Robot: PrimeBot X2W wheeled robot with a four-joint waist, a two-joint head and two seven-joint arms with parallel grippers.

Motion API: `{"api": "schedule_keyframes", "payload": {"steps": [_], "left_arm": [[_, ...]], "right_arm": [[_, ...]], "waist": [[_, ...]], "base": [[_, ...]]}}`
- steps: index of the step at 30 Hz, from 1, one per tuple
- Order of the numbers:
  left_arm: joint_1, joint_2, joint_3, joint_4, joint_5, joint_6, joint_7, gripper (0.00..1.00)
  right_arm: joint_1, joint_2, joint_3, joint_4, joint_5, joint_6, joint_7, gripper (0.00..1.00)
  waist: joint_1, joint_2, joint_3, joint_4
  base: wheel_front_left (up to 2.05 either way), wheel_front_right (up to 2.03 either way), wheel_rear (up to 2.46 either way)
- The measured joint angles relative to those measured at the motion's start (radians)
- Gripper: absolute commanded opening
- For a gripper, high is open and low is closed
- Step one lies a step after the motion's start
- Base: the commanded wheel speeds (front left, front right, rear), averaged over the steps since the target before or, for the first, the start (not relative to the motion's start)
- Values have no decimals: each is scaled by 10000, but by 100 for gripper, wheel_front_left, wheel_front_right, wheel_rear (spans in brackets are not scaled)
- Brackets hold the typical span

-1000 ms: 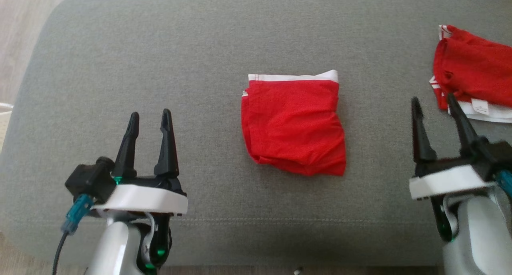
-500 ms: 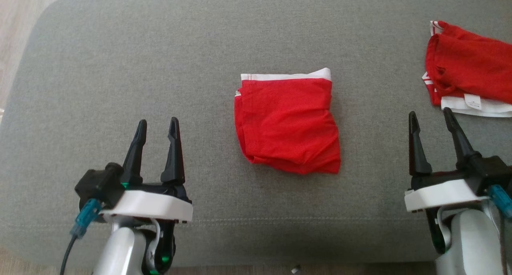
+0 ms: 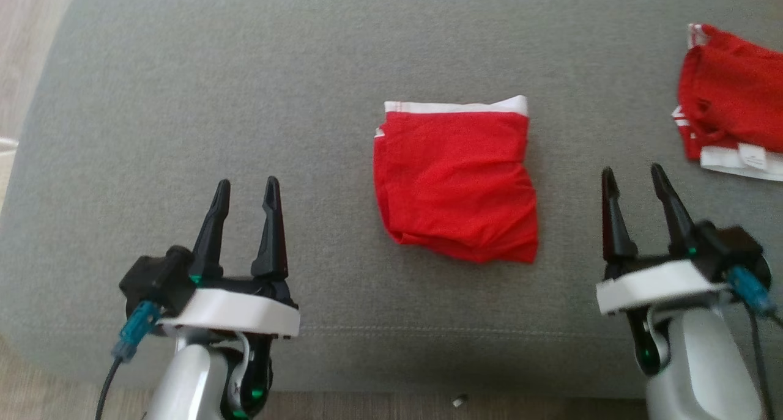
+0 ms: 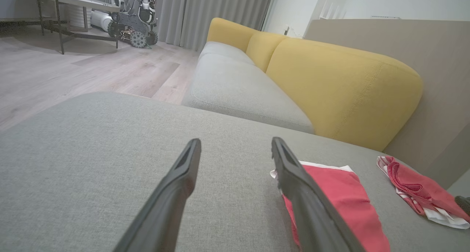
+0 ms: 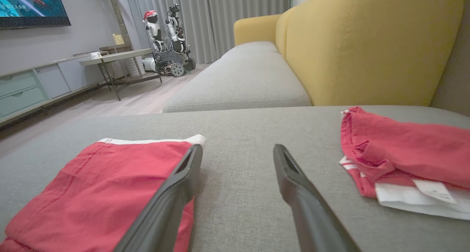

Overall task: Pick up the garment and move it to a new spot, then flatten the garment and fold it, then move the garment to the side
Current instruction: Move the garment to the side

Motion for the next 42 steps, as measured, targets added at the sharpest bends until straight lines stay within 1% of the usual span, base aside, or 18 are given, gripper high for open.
{"api": "schedule_keyframes", "payload": {"steps": [6,9,14,18,27,28,29,32,35,39,42], "left_arm": [[-185,-2,-128,-44,0,44,0,100],[-207,-2,-184,-44,-2,46,0,100],[-384,-2,-255,-40,-21,73,0,100],[-465,-4,-347,-38,-21,73,0,100],[-557,-4,-499,-48,-19,161,0,100],[-557,-4,-504,-50,-19,163,0,100],[-557,-4,-514,-50,-19,165,0,100],[-557,-4,-523,-50,-19,174,0,100],[-557,-4,-508,-50,-19,173,0,100],[-560,-2,-485,-63,-8,155,0,100],[-616,-2,-458,-79,140,75,0,100]], "right_arm": [[-816,-40,153,1020,700,0,548,100],[-1025,-52,301,1526,1315,0,757,100],[-1434,-75,876,2184,2445,0,1080,100],[-1816,-155,1244,2638,3080,0,1298,100],[-2497,-380,1852,3877,3570,0,1701,100],[-2565,-435,1944,3942,3568,0,1697,46],[-2617,-491,2033,3988,3565,0,1664,0],[-2771,-690,2403,4159,3312,0,1386,0],[-2840,-863,2709,4278,2700,0,903,0],[-3142,-1145,2963,4242,1862,2,447,0],[-3512,-1390,3143,3971,1505,2,326,0]], "waist": [[0,0,322,329],[0,0,479,499],[0,0,705,780],[0,0,837,967],[0,0,1040,1259],[0,0,1066,1274],[0,0,1085,1285],[0,0,1085,1267],[0,0,1045,1144],[0,0,985,845],[0,0,988,526]], "base": [[0,0,0],[0,0,0],[0,0,0],[0,0,0],[0,0,0],[0,0,0],[0,0,0],[0,0,0],[0,0,0],[0,0,0],[0,0,0]]}}
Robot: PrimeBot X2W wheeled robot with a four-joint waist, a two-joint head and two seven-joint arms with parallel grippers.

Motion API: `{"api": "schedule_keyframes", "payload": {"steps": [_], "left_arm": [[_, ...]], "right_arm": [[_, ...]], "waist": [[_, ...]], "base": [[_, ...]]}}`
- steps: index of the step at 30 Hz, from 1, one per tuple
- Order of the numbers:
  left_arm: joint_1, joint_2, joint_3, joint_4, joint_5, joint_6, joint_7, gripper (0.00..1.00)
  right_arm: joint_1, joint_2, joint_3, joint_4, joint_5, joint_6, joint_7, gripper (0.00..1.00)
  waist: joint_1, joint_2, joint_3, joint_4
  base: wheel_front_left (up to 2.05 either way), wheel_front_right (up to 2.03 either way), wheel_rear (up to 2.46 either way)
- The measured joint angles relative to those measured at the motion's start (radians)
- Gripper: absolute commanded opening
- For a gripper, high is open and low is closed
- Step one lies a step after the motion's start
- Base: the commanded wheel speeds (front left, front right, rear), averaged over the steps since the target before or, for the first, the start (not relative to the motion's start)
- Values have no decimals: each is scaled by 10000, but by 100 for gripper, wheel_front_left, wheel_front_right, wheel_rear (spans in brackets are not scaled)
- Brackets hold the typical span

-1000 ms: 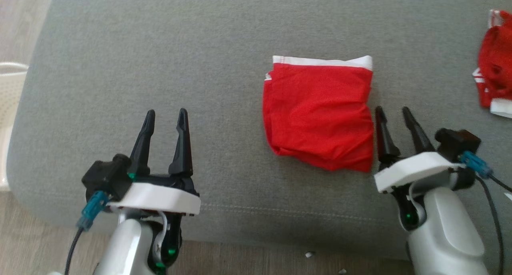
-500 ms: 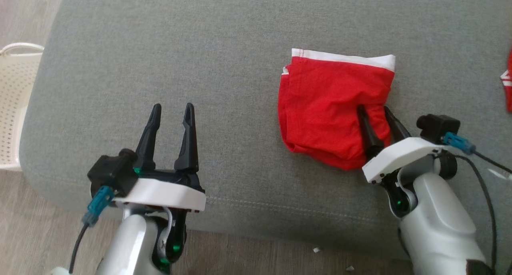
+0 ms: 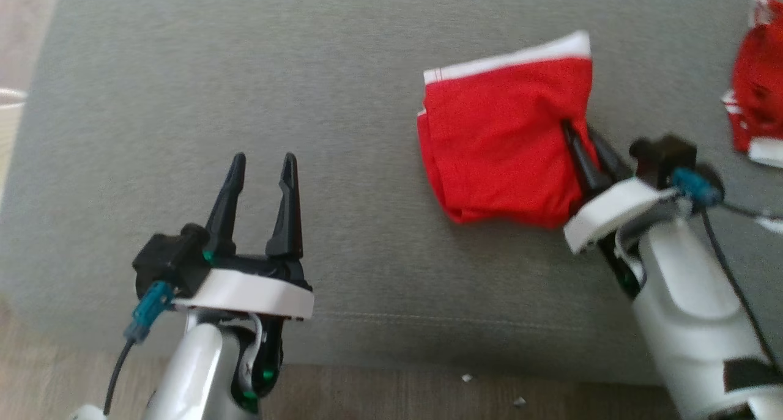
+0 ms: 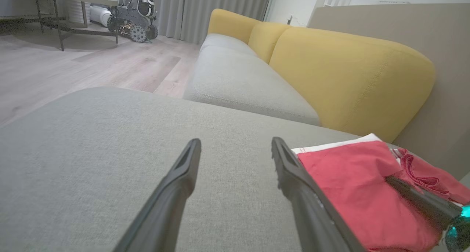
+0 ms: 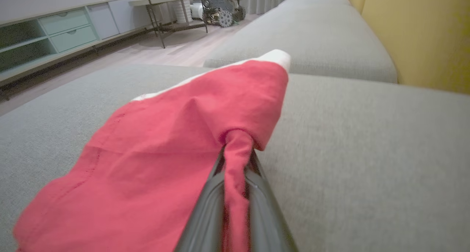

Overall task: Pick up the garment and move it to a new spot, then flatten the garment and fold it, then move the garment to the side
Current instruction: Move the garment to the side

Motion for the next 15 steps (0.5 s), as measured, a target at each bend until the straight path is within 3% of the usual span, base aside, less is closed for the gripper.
{"api": "schedule_keyframes", "payload": {"steps": [8,15], "left_arm": [[-846,-10,21,65,502,-291,-2,100],[-1877,-38,38,199,999,-650,-71,100]], "right_arm": [[-1463,-888,966,-604,-207,6,387,0],[-2858,-2132,1737,-1068,949,6,1007,0]], "waist": [[0,0,335,-1012],[1,0,1098,-1977]], "base": [[0,0,0],[0,0,0]]}}
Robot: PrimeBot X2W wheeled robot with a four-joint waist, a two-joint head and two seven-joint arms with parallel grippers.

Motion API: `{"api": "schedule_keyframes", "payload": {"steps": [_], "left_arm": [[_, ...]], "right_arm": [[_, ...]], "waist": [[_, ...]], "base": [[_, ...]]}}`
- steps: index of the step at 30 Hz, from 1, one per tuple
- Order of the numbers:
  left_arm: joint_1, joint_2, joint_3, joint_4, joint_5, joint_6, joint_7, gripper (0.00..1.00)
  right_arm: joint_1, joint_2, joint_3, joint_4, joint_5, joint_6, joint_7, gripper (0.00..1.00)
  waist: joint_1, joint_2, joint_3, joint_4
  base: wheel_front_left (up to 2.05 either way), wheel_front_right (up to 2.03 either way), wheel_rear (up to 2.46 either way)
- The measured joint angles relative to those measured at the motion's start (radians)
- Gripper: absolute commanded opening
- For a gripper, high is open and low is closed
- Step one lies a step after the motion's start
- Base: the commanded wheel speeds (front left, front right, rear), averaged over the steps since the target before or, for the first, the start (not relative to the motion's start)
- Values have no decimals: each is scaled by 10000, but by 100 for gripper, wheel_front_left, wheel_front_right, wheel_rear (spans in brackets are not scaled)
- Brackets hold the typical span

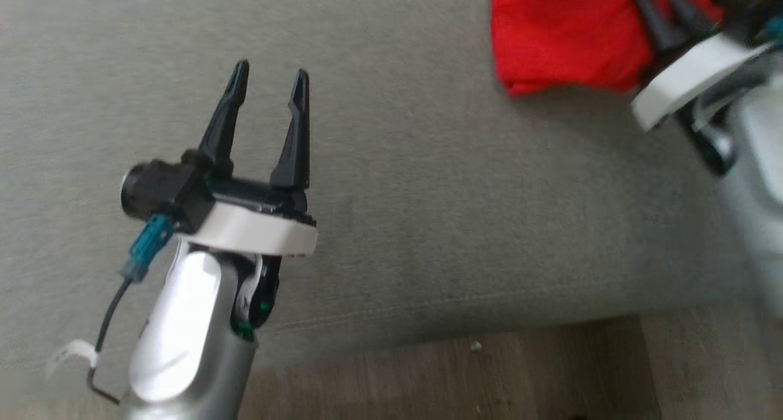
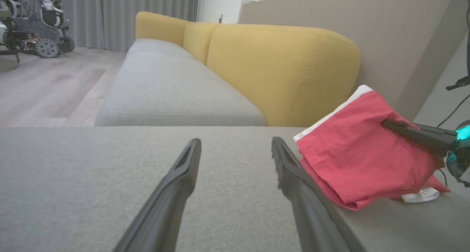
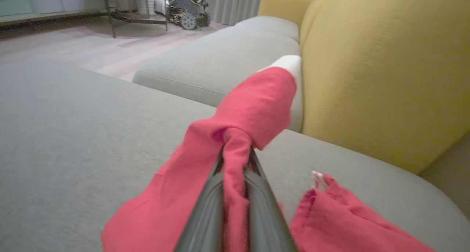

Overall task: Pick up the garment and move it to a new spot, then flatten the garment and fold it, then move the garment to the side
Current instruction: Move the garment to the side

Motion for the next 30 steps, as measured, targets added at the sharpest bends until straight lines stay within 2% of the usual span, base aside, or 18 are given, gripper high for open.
{"api": "schedule_keyframes", "payload": {"steps": [7,14,18,27,28,29,30], "left_arm": [[-743,2,8,203,349,-244,0,100],[-938,2,134,347,591,-418,0,100],[-941,2,278,387,696,-516,0,100],[-1003,2,397,387,784,-593,0,100],[-1004,2,397,387,784,-594,0,100],[-1010,2,395,391,784,-596,0,100],[-1018,2,395,403,784,-596,0,100]], "right_arm": [[-1051,-834,104,127,819,0,134,0],[-1132,-1436,96,491,1292,2,136,0],[-1135,-1695,-240,796,1432,2,134,0],[-1314,-1701,-1009,1427,1206,0,40,0],[-1314,-1662,-1047,1455,1170,2,42,25],[-1314,-1641,-1091,1480,1118,2,40,100],[-1314,-1620,-1181,1507,1099,2,40,100]], "waist": [[1,0,858,-840],[0,0,1438,-1453],[0,0,1662,-1696],[0,0,1920,-1782],[-1,0,1932,-1771],[-1,0,1944,-1755],[0,0,1951,-1733]], "base": [[0,0,0],[0,0,0],[0,0,0],[0,0,0],[0,0,0],[0,0,0],[0,0,0]]}}
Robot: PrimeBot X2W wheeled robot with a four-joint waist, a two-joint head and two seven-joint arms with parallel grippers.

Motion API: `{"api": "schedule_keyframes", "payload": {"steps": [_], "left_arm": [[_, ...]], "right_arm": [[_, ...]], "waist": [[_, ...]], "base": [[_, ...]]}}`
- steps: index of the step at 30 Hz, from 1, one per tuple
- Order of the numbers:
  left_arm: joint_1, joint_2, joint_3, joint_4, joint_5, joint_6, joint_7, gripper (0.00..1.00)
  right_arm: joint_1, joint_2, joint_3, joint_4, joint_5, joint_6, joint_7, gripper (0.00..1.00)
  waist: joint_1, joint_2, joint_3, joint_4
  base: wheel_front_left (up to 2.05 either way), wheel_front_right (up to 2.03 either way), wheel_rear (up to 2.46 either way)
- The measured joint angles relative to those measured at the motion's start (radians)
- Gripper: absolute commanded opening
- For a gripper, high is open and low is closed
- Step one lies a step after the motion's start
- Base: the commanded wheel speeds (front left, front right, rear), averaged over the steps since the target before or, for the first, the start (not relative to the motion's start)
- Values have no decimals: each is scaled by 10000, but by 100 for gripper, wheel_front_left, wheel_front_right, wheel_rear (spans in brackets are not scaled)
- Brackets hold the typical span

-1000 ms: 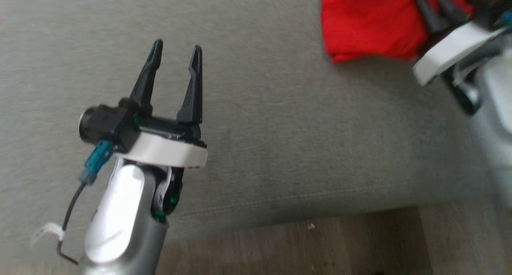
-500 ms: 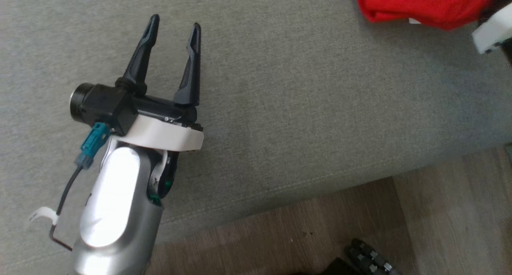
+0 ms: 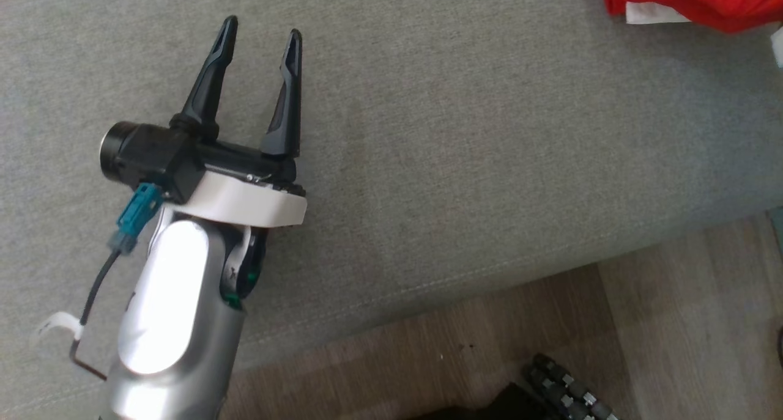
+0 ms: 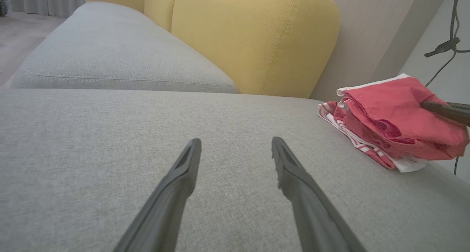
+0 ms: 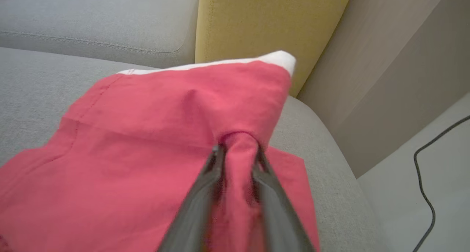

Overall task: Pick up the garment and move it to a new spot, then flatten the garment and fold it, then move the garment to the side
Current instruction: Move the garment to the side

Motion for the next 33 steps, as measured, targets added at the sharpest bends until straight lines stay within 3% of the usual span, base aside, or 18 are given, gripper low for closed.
{"api": "schedule_keyframes", "payload": {"steps": [12,18,33], "left_arm": [[15,-2,71,59,-395,105,0,100],[454,-2,94,-58,-811,288,0,100],[2235,-2,621,-583,-1507,654,0,100]], "right_arm": [[9,360,-988,-418,-71,-2,-240,100],[584,1152,-1440,-1628,-384,-2,-594,100],[4558,3310,-2782,-4771,-1546,-2,-1160,100]], "waist": [[-1,0,-726,324],[-1,0,-1501,670],[-2,0,-3410,1804]], "base": [[0,0,0],[0,0,0],[0,0,0]]}}
